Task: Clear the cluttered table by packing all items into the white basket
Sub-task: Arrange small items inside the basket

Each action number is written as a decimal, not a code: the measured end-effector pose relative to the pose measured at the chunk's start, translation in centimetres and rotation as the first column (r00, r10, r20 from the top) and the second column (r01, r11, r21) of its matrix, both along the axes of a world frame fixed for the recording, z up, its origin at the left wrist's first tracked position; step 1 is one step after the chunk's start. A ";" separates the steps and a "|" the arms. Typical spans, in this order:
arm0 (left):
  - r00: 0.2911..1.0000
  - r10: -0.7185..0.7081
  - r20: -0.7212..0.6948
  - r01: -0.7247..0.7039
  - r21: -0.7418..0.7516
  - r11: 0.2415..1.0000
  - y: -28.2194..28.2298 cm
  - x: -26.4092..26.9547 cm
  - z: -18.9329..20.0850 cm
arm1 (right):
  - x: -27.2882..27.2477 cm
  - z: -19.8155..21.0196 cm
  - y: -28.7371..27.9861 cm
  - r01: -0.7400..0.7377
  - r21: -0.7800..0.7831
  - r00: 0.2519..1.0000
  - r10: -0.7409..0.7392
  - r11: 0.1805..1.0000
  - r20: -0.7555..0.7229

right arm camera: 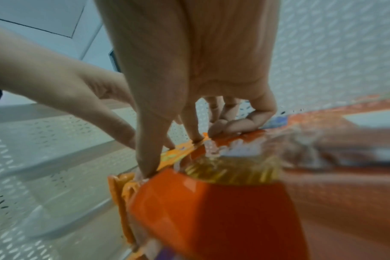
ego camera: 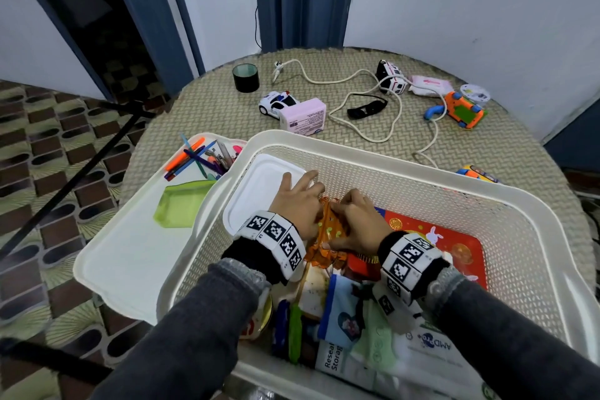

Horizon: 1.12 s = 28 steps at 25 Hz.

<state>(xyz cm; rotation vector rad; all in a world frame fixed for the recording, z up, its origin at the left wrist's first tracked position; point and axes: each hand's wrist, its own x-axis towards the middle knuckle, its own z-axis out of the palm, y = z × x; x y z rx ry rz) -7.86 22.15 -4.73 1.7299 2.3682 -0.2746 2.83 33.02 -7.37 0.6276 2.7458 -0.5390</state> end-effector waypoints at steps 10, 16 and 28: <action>0.848 0.040 0.528 -0.290 0.399 0.870 -0.6 -0.2 3.5 | 1.4 4.1 2.0 0.110 -0.386 0.967 -0.188 0.916 -0.170; 0.789 -0.015 0.615 -0.328 0.442 0.835 -2.0 0.2 7.5 | 2.6 7.3 1.3 0.098 -0.454 0.929 -0.245 0.885 -0.277; 0.831 0.050 0.554 -0.441 0.601 0.667 -8.7 0.9 13.1 | 3.5 14.3 -4.3 -0.007 -0.652 0.793 -0.394 0.758 -0.465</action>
